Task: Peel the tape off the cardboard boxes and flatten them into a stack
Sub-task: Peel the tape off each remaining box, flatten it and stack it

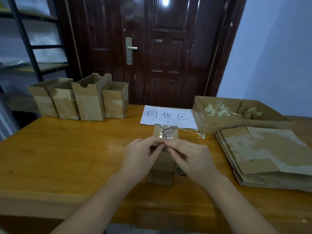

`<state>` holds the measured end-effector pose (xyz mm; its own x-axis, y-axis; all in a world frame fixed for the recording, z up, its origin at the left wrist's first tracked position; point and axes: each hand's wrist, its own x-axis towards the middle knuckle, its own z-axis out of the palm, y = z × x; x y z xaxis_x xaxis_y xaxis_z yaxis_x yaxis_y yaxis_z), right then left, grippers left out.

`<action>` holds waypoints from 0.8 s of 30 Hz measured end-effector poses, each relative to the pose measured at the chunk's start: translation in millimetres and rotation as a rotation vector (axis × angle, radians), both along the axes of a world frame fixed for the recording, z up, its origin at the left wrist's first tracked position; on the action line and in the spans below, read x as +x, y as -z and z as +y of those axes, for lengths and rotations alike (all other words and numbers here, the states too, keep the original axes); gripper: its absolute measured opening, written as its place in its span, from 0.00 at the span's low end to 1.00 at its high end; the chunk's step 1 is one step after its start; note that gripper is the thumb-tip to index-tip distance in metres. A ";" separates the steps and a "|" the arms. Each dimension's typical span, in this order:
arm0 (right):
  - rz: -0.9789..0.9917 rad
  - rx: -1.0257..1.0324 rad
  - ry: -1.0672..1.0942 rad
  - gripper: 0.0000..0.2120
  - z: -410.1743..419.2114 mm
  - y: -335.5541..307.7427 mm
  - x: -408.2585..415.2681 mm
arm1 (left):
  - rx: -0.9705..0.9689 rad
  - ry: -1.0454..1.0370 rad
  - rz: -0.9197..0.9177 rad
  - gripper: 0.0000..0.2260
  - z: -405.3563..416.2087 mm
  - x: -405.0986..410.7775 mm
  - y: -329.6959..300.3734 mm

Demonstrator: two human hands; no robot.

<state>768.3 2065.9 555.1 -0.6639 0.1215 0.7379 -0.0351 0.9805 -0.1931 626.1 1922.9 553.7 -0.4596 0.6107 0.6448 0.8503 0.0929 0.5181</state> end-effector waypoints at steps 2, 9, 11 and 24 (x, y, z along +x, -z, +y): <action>-0.038 -0.195 0.034 0.16 -3.2 -2.7 0.2 | 0.048 0.011 -0.018 0.06 0.9 -0.3 1.9; -0.206 -0.444 0.129 0.05 -4.3 -23.1 -12.3 | 0.042 0.048 -0.049 0.10 1.1 -1.5 11.8; -0.160 -0.473 0.146 0.01 -4.4 -26.4 -15.9 | 0.022 -0.012 0.009 0.11 0.8 -3.1 10.6; -0.011 -0.090 0.230 0.07 -10.6 -21.7 -32.7 | -0.215 -0.029 0.059 0.33 6.2 5.1 30.4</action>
